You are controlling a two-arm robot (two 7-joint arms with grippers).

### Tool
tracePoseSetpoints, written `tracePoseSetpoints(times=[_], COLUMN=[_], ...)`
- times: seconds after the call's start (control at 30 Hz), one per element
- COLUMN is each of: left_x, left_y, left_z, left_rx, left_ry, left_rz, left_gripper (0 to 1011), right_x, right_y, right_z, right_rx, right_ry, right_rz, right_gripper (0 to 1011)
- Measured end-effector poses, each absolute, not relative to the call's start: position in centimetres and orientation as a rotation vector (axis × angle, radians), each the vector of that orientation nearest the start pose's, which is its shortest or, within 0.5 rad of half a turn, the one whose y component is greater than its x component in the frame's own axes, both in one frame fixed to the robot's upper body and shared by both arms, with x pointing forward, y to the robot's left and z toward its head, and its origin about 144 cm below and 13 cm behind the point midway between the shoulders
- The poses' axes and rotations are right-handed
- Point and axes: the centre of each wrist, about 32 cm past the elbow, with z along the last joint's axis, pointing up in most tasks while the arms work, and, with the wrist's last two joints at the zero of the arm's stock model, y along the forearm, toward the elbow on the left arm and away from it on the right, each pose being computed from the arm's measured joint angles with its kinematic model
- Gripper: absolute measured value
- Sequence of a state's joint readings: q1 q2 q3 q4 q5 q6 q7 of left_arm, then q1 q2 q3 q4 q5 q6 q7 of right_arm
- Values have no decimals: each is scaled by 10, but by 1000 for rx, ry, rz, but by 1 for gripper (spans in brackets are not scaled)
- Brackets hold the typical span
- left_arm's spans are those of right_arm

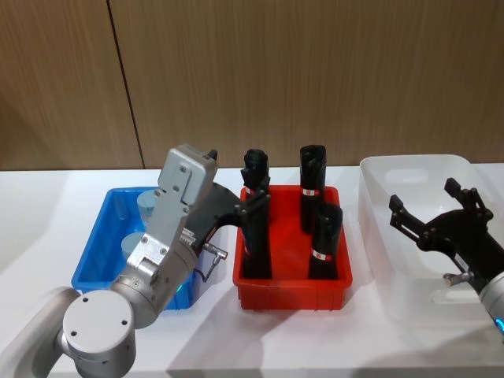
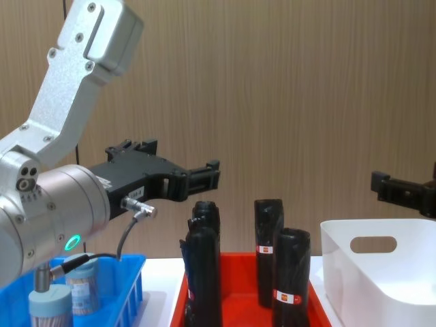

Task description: Pick the cotton swabs from the blue box and place them into the white box.

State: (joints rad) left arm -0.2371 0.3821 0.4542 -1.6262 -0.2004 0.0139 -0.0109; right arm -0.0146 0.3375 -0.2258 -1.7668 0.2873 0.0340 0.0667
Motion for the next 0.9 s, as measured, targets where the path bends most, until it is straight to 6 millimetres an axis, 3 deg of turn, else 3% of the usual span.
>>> tracePoseSetpoints(times=[0.9], left_x=[492], left_y=[198], left_z=[1204], left_rx=[61], left_ry=[-268], left_rz=[1124], left_gripper=[1004], right_x=[443], right_y=[-237], right_z=[1189], right_rx=[26], right_ry=[-75], right_rz=[-1230], right_gripper=[1002])
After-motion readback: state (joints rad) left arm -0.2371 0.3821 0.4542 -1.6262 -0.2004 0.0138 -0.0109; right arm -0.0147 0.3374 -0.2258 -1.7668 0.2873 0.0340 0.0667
